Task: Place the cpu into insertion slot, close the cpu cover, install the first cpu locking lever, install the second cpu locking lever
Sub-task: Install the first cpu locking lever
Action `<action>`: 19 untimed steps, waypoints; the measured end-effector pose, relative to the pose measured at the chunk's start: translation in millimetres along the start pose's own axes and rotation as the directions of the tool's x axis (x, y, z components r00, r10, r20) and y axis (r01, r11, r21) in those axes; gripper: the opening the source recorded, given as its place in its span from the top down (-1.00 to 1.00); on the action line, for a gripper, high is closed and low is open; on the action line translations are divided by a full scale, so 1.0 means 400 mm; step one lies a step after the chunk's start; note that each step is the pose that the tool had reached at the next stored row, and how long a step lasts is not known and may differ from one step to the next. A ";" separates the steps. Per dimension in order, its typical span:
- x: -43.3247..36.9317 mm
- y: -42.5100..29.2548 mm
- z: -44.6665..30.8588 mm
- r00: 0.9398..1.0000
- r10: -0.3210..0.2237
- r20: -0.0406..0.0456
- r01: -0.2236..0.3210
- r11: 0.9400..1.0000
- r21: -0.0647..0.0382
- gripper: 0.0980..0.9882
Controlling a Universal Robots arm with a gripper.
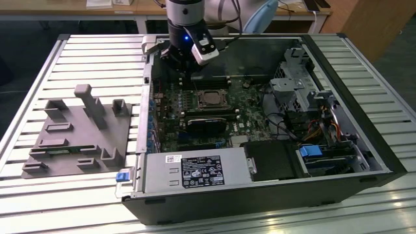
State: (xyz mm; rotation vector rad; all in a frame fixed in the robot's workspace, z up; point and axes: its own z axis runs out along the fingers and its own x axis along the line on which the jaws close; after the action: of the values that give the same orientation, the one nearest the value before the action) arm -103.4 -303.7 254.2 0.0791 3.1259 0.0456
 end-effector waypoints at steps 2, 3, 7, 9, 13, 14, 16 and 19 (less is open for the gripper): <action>0.006 0.005 0.000 1.000 -0.001 0.000 0.001 1.000 0.000 0.98; 0.008 0.009 0.001 1.000 -0.001 0.000 0.001 1.000 0.000 0.98; 0.011 0.024 0.002 1.000 -0.002 0.000 0.002 1.000 0.000 0.98; 0.011 0.026 0.002 1.000 -0.003 0.000 0.003 1.000 0.000 0.98; 0.007 0.028 0.002 1.000 -0.003 0.000 0.003 1.000 0.000 0.98; 0.003 0.028 0.002 1.000 -0.003 0.000 0.003 1.000 0.000 0.98; -0.004 0.029 0.002 1.000 -0.003 0.000 0.003 1.000 0.000 0.98; -0.021 0.030 0.003 1.000 -0.003 0.000 0.003 1.000 0.000 0.98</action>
State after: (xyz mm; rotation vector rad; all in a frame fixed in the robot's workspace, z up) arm -94.3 -292.1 253.6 0.0747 3.1259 0.0457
